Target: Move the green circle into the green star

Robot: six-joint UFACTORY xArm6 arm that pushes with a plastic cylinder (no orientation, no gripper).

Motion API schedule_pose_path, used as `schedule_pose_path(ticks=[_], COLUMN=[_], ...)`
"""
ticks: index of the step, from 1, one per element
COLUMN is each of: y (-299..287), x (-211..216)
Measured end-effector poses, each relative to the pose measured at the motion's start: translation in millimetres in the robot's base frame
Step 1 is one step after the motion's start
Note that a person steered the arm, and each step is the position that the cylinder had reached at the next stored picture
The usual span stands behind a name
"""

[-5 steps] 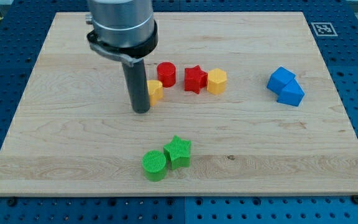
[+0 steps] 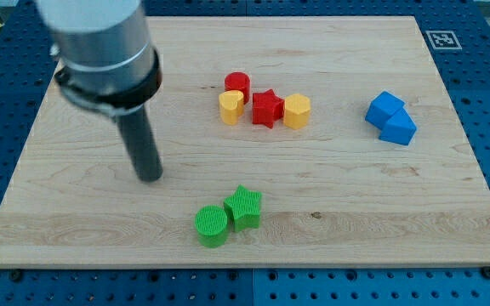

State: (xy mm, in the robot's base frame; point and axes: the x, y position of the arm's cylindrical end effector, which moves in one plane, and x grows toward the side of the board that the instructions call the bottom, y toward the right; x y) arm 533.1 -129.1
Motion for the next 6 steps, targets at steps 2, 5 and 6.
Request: schedule_pose_path(ticks=[2,5,6], y=[30.0,87.0,113.4], x=[72.4,56.7,46.1])
